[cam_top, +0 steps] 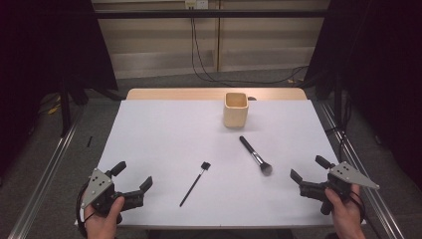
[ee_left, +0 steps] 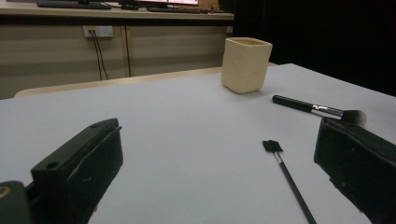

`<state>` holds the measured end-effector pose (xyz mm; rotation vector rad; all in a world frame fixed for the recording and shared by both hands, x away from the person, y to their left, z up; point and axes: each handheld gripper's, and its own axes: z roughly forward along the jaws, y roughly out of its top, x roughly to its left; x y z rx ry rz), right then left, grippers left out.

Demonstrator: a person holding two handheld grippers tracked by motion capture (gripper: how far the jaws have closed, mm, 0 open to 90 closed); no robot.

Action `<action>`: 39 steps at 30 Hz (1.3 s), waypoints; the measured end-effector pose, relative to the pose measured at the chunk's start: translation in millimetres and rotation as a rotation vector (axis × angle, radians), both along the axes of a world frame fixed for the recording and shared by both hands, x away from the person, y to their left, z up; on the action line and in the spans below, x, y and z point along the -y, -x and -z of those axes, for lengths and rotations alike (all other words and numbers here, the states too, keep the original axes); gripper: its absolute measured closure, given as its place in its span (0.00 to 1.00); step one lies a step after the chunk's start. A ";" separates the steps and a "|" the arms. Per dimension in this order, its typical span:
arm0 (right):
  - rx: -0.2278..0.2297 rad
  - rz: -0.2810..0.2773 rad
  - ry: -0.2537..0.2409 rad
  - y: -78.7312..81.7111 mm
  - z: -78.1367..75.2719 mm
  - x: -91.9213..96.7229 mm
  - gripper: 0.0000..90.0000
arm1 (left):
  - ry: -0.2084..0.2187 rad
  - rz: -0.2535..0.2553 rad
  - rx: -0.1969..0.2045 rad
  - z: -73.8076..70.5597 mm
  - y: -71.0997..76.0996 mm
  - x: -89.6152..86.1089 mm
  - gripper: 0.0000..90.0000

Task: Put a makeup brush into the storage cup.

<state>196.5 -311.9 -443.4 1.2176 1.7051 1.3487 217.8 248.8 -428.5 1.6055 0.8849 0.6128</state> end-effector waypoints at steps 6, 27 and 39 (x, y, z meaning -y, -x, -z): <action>0.001 -0.001 0.005 -0.7 0.5 -0.2 0.00 | 0.003 0.000 0.000 0.1 -0.8 -0.2 0.01; -0.012 -0.011 0.005 -0.7 0.6 -4.6 0.00 | -0.031 0.105 0.009 -8.5 1.3 38.0 0.02; -0.010 -0.021 -0.001 -3.7 0.6 -5.9 0.00 | -0.037 0.124 0.002 -17.8 -22.5 59.8 0.03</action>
